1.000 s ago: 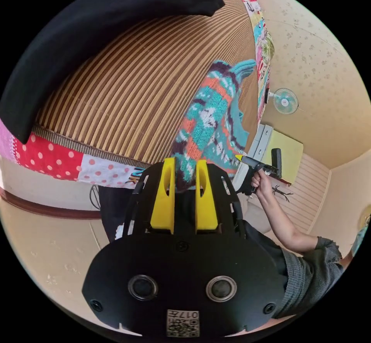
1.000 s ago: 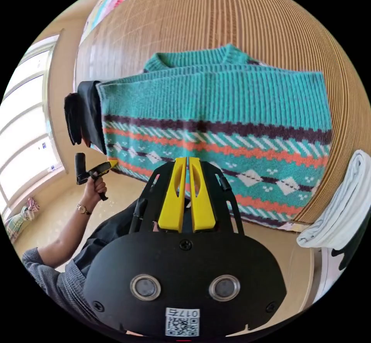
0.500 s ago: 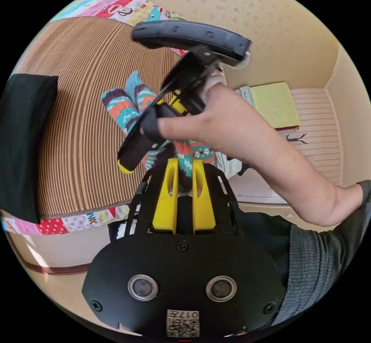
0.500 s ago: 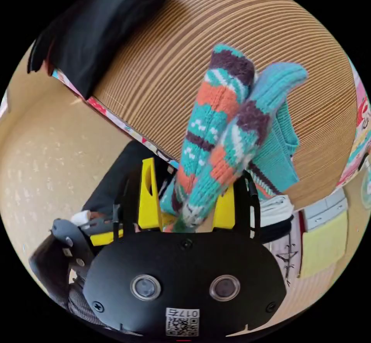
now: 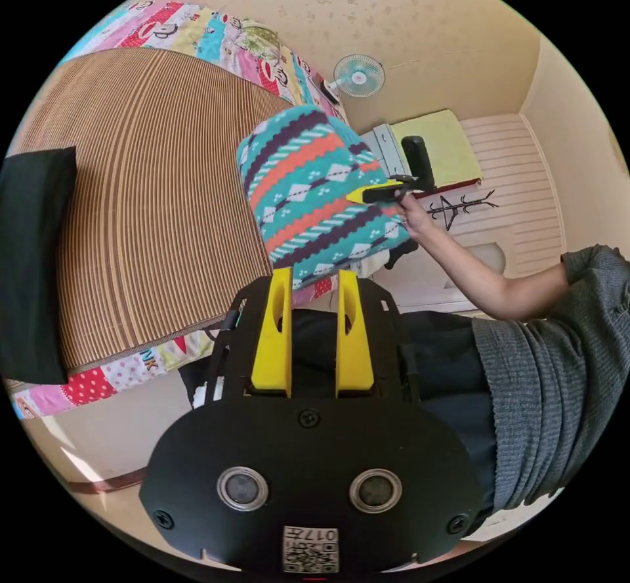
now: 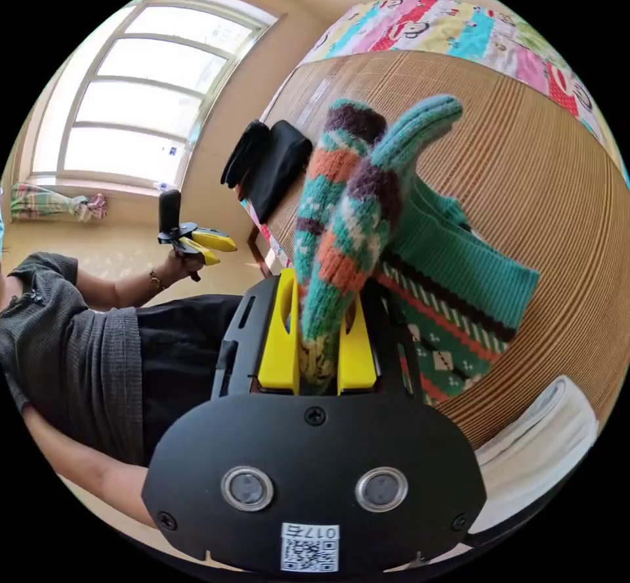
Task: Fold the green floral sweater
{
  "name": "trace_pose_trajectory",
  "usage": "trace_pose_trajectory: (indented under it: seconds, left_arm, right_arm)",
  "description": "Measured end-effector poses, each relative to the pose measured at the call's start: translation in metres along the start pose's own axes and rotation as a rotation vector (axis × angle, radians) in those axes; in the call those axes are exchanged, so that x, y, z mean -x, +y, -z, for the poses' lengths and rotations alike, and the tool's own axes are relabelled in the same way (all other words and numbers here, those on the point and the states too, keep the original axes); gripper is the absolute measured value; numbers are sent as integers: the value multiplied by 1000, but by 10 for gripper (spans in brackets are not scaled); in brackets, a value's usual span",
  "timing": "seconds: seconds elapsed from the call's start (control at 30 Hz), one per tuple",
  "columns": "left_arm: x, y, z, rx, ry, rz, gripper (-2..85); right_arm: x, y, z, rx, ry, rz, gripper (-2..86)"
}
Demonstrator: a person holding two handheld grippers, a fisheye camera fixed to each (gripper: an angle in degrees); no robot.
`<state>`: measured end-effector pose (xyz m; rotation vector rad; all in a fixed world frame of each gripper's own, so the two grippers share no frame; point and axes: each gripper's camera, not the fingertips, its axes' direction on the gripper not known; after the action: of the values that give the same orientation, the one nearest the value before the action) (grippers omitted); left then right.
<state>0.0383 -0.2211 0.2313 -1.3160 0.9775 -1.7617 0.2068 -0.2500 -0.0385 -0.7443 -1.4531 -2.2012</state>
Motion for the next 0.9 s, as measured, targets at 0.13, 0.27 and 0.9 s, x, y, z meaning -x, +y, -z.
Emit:
trace_pose_trajectory:
  seconds: [0.13,0.27,0.9]
  left_arm:
    - [13,-20,-51,67,60,49,110]
    - [26,-55,-113,112,40,107,136]
    - [167,-143,-225,111,262,413,219]
  right_arm:
    - [-112,98,8,-39,30,-310,98]
    - [-179,152,-8,53,99,-594,153]
    - [-229,179,-75,-103,-358,-535,187]
